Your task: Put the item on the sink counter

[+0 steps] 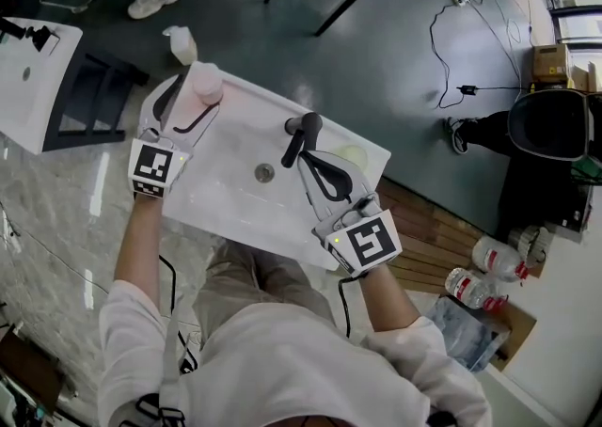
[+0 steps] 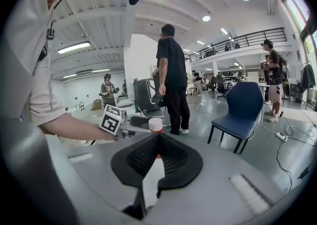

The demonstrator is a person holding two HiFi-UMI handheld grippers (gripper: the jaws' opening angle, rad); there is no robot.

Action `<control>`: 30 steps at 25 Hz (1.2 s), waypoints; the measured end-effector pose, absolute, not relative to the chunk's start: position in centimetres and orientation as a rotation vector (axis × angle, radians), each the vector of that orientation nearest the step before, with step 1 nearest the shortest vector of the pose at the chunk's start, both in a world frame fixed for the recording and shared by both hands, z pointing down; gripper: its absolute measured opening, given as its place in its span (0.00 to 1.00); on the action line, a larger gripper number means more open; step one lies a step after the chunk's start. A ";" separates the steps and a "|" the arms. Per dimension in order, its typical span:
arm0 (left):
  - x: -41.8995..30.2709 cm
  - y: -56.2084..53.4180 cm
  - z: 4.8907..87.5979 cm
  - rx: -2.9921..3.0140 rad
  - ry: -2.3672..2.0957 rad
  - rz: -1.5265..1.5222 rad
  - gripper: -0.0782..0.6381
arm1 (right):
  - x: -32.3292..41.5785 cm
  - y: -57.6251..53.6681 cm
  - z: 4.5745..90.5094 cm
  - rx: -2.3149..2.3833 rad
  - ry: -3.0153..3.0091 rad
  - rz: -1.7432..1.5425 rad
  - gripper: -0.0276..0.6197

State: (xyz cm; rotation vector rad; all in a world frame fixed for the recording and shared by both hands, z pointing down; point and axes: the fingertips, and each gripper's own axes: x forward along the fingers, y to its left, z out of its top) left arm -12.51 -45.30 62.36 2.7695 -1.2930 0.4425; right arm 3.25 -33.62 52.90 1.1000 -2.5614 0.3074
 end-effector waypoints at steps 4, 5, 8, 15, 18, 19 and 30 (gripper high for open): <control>-12.9 -43.8 59.8 2.769 -1.304 0.433 0.60 | 3.0 -33.2 51.0 1.099 -2.588 0.275 0.05; -12.9 -43.4 59.1 2.768 -1.302 0.423 0.59 | 2.9 -33.1 50.4 1.100 -2.595 0.267 0.05; -12.7 -41.9 56.6 2.771 -1.280 0.388 0.56 | 2.8 -32.7 48.9 1.106 -2.612 0.246 0.05; -11.9 -38.0 48.9 2.805 -1.251 0.287 0.46 | 2.7 -31.2 44.9 1.109 -2.655 0.180 0.05; -11.7 -35.9 45.7 2.826 -1.254 0.257 0.42 | 2.7 -30.4 43.3 1.104 -2.670 0.148 0.05; -11.7 -35.2 44.8 2.831 -1.257 0.248 0.40 | 2.7 -30.1 42.7 1.101 -2.677 0.136 0.05; -14.2 -27.6 37.4 2.847 -1.327 0.156 0.13 | -0.1 -27.0 38.6 1.018 -2.742 0.022 0.05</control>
